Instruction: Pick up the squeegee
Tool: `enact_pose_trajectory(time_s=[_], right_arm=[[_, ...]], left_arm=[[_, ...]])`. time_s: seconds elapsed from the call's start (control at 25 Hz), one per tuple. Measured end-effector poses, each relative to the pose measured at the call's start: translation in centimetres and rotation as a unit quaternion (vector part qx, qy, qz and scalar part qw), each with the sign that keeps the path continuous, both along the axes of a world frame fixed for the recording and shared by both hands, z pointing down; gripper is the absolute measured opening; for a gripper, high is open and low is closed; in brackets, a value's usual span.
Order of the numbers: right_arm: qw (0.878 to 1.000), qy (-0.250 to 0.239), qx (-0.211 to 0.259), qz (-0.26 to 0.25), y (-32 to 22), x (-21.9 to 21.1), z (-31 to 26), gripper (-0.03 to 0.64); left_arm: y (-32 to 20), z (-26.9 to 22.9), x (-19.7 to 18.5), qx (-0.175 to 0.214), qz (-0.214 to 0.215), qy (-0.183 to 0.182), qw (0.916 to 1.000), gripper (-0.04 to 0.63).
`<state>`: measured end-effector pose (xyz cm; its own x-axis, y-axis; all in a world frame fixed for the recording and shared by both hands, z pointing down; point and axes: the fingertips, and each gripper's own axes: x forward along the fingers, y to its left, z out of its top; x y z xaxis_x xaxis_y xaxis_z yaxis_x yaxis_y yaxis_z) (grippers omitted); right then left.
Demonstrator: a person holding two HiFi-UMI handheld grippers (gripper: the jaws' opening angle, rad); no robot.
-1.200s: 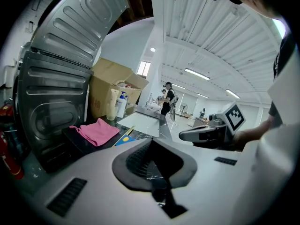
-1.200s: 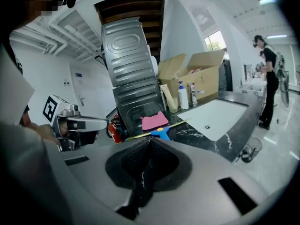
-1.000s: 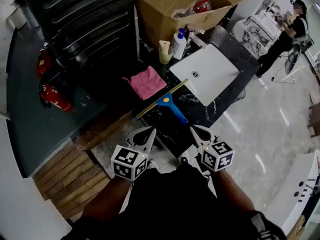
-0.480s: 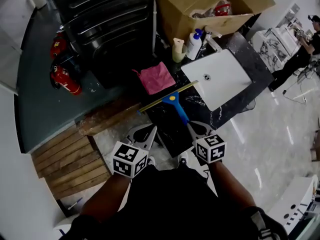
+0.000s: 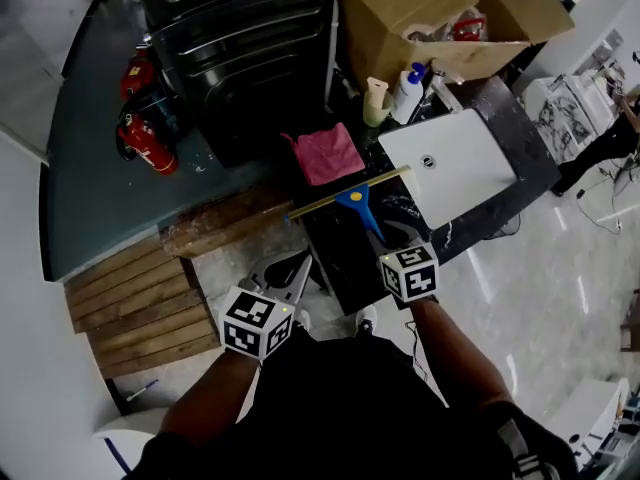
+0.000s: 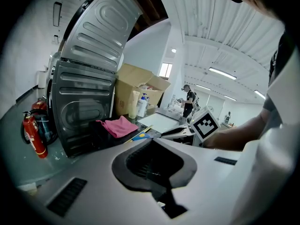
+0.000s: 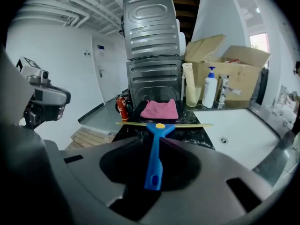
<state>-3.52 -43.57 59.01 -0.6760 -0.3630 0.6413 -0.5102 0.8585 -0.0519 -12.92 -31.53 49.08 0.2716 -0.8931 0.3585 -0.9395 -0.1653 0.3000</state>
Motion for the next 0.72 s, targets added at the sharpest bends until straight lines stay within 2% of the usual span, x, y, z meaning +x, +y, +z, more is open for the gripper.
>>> enact_pose_trajectory(time_s=[0.72], right_arm=[[0.996,0.083,-0.01,0.005,-3.7,-3.2,5.2,0.156]], left_arm=[[2.8,0.2,-2.6,-0.001,-0.054,0.0,0.9985,0.017]])
